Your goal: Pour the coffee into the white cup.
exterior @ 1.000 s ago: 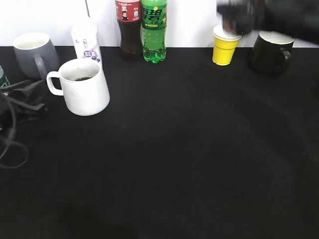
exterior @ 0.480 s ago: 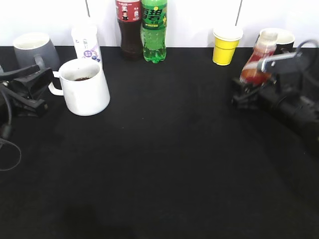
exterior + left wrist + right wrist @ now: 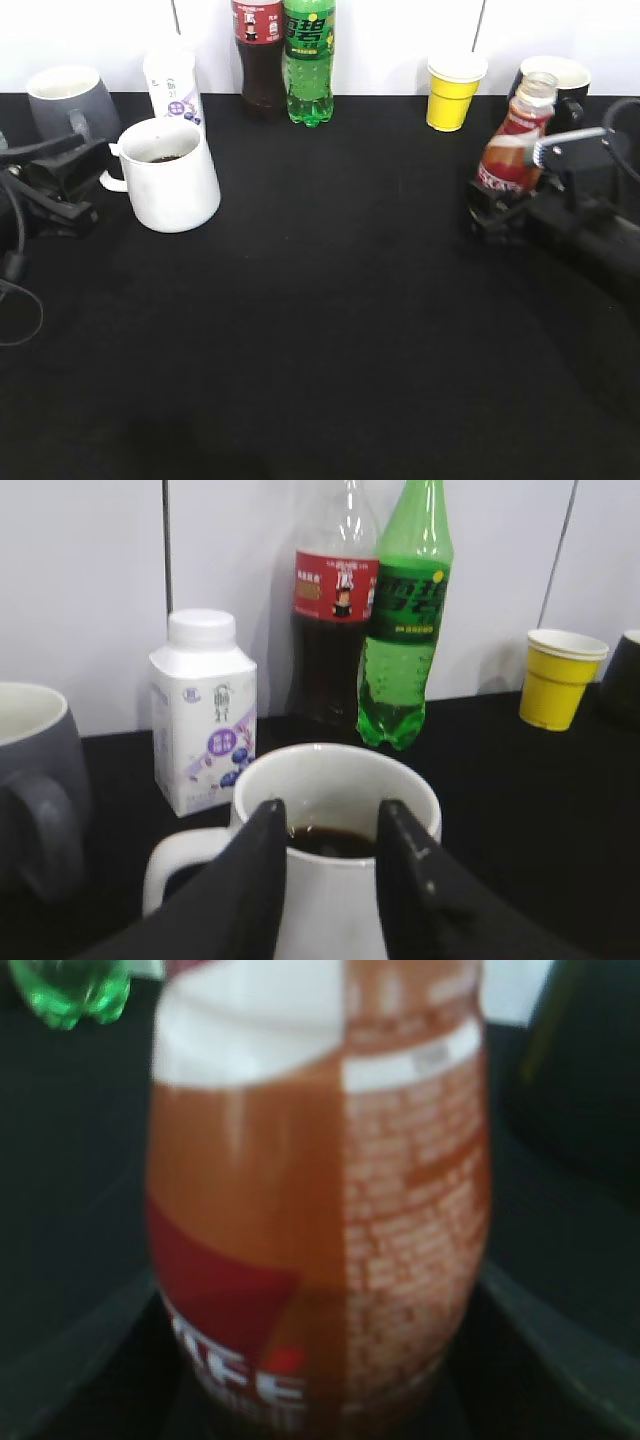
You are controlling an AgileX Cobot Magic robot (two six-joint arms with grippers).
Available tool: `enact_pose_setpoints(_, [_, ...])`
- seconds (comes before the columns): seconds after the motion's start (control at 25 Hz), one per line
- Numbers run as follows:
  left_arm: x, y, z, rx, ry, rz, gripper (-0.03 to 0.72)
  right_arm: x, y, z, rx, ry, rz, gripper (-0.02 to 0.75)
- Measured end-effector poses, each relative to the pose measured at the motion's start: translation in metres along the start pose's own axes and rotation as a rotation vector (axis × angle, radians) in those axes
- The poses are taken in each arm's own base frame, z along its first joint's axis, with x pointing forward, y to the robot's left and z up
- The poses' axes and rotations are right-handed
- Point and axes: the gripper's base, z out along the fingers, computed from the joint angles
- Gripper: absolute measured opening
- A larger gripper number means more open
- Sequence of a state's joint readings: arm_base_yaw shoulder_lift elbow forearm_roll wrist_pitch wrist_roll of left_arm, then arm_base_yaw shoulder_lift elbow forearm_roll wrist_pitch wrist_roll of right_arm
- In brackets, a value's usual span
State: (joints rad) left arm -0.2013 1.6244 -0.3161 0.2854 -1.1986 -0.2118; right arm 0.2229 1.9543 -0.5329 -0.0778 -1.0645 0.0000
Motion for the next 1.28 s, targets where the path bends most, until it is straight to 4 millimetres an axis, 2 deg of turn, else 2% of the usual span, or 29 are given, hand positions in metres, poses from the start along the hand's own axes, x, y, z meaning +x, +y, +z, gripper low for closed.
enact_pose_setpoints(0.12, [0.000,-0.003,-0.001,0.031,0.027,-0.001,0.241,-0.003,0.001,-0.020,0.003,0.017,0.001,0.563])
enact_pose_setpoints(0.32, [-0.012,-0.008,-0.008,0.040,0.071,0.031,0.241,0.002,0.002,-0.032,0.004,0.084,0.003,0.596])
enact_pose_setpoints(0.4, [-0.014,-0.007,-0.014,0.001,0.154,-0.009,0.241,-0.002,0.002,-0.045,0.008,0.113,0.023,0.596])
enact_pose_setpoints(0.48, [-0.011,-0.005,-0.022,-0.057,0.270,-0.082,0.241,-0.006,0.002,-0.056,0.015,0.238,0.027,0.596])
enact_pose_setpoints(0.56, [-0.010,-0.007,-0.029,-0.102,0.368,-0.128,0.241,-0.023,0.000,-0.063,0.030,0.385,0.033,0.596])
enact_pose_setpoints(0.68, [-0.013,-0.020,-0.037,-0.150,0.518,-0.147,0.241,-0.068,-0.004,-0.078,0.058,0.510,0.046,0.595])
enact_pose_setpoints(0.76, [-0.034,-0.030,-0.038,-0.207,0.626,-0.176,0.241,-0.088,-0.004,-0.092,0.068,0.493,0.079,0.595])
enact_pose_setpoints(0.84, [-0.071,-0.040,-0.046,-0.242,0.690,-0.177,0.241,-0.103,-0.003,-0.115,0.072,0.469,0.085,0.595])
enact_pose_setpoints(0.92, [-0.115,-0.044,-0.068,-0.266,0.666,-0.171,0.241,-0.121,-0.001,-0.151,0.073,0.438,0.098,0.595])
enact_pose_setpoints(0.96, [-0.129,-0.045,-0.083,-0.259,0.644,-0.128,0.241,-0.128,0.001,-0.172,0.069,0.419,0.117,0.595])
enact_pose_setpoints(1.04, [-0.145,-0.045,-0.128,-0.244,0.620,-0.028,0.241,-0.136,0.007,-0.218,0.047,0.399,0.159,0.595])
enact_pose_setpoints(1.16, [-0.150,-0.046,-0.190,-0.219,0.595,0.045,0.241,-0.126,0.014,-0.280,0.021,0.430,0.166,0.595])
enact_pose_setpoints(1.2, [-0.145,-0.046,-0.206,-0.206,0.564,0.047,0.240,-0.119,0.014,-0.297,0.027,0.422,0.151,0.595])
enact_pose_setpoints(1.28, [-0.123,-0.047,-0.226,-0.166,0.583,0.058,0.240,-0.099,0.012,-0.315,0.071,0.432,0.108,0.595])
